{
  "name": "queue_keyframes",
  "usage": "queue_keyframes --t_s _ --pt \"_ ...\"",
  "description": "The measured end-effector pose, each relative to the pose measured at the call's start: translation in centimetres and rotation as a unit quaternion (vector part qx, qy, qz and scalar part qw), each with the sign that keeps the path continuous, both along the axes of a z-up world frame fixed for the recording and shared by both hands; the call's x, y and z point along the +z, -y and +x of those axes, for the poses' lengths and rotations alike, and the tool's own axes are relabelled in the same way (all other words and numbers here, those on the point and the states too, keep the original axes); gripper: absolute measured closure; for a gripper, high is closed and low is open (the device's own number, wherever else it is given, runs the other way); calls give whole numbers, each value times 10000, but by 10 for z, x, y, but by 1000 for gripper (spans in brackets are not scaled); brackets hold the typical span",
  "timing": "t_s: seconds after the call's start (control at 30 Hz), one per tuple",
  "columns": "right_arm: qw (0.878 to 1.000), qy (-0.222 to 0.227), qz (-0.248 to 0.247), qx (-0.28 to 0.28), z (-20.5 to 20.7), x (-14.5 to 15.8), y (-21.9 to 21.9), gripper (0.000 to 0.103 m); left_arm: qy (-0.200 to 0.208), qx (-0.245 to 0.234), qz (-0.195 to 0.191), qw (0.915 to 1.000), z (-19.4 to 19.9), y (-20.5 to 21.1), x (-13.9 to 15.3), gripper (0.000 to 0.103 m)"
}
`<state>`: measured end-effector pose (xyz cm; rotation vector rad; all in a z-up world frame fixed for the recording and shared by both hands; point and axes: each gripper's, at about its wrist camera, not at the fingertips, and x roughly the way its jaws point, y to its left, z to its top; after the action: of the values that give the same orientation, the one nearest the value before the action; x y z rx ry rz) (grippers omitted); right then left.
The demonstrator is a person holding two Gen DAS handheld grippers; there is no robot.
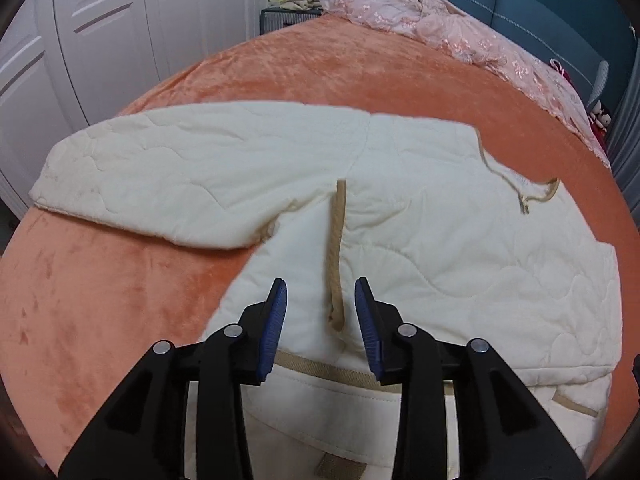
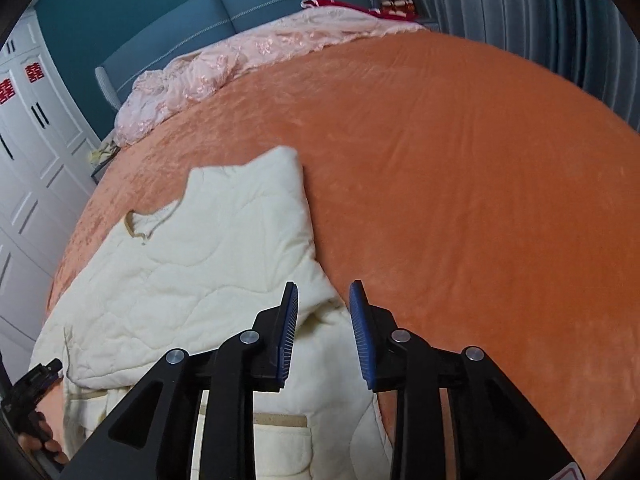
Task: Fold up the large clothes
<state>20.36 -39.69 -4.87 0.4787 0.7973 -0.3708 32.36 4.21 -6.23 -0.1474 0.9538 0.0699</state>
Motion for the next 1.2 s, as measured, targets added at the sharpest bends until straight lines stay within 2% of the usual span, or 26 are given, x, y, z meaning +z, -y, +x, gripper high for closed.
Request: queue_keyframes --t_s 0.1,0.17,0.3,0.4,0.5,0.6,0.7,0.83,1.0,1.2 --pt "9988 150 4 469 31 17 -17 75 162 -180 -299 9993 14 17 25 69" --pt "9957 -8 -77 922 58 11 -39 75 136 -431 -422 9981 23 41 30 68" --pt "9820 -270 -32 1870 85 -16 -100 78 -154 -926 -329 9950 29 89 6 68" --pt "9748 -506 -234 2159 91 -39 -134 78 -455 -1113 -417 9919 24 110 -21 68" --pt "9734 -688 -329 2159 92 -60 -143 78 -423 -1212 -123 9917 16 125 -38 68" --pt "9736 -644 -325 2168 90 -70 -143 78 -290 -1317 126 9908 10 131 -49 67" --pt "9741 -552 -304 2173 90 -77 -143 79 -48 -1373 258 9902 4 131 -58 67" --pt "9740 -475 -337 2188 91 -79 -145 79 311 -1406 647 9875 -6 140 -64 66" --pt "9751 -384 -105 2181 88 -81 -137 79 434 -1393 687 9869 -7 139 -66 65" --pt "9751 -361 -285 2169 85 -79 -141 79 463 -1394 694 9867 -8 140 -65 65"
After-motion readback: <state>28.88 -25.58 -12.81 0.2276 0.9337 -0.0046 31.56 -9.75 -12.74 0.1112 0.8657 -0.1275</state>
